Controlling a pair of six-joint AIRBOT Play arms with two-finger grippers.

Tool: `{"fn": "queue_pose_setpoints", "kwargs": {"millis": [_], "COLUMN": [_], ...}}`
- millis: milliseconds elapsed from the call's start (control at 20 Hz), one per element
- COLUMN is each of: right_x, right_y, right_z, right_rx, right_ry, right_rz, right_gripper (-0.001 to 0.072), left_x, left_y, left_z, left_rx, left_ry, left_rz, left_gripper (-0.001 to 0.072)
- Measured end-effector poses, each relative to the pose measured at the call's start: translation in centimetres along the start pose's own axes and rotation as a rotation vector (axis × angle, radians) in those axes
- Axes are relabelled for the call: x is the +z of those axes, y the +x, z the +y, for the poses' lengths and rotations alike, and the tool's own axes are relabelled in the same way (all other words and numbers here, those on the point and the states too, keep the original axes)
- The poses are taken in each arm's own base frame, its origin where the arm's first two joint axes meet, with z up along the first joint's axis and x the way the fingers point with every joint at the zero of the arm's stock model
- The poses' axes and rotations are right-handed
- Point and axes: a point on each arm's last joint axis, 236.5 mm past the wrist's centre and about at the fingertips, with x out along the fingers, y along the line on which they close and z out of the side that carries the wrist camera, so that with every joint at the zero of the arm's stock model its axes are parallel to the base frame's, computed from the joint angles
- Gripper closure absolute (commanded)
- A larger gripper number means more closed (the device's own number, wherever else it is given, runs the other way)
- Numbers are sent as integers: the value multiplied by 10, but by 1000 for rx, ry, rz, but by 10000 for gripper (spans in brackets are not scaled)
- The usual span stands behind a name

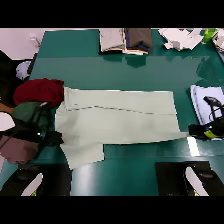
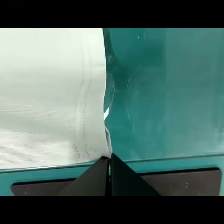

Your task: Fold the shirts.

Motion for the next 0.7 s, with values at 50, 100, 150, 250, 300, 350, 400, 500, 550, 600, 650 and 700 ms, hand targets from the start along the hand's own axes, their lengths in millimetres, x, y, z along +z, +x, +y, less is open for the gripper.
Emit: {"fn": "queue_pose_setpoints", "kwargs": {"millis": [50,100,150,250,300,350,400,500,550,600,650,700], "right_x": [5,13,22,46,59,72,87,116,131,145,158,173], "right_y": [-7,-14,-21,-33,-38,-42,-44,-47,-47,-45,-43,-40], "right_z": [0,0,0,0,1,1,1,2,2,3,6,9], "right_rx": [-1,-1,-1,0,1,3,3,4,6,12,22,32], "right_ry": [0,0,-1,-3,-3,-4,-4,-5,-5,-5,-4,-8], "right_rz": [-16,-33,-49,-89,-105,-123,-135,-159,-168,-174,-176,-184], "right_gripper": [702,703,702,702,702,703,702,703,702,702,702,702], "left_x": [8,17,28,54,72,91,109,149,169,186,203,217], "left_y": [-8,-17,-26,-41,-47,-51,-54,-55,-53,-50,-45,-39], "left_z": [-5,-10,-13,-14,-13,-11,-10,-6,-5,-2,2,6], "left_rx": [-5,-7,-4,21,40,57,67,89,94,101,109,116], "left_ry": [12,25,38,66,77,86,95,106,108,107,108,104], "left_rz": [-27,-57,-86,-146,-179,-209,-234,-275,-291,-300,-309,-312], "left_gripper": [687,687,686,685,685,685,685,685,684,684,684,684]}}
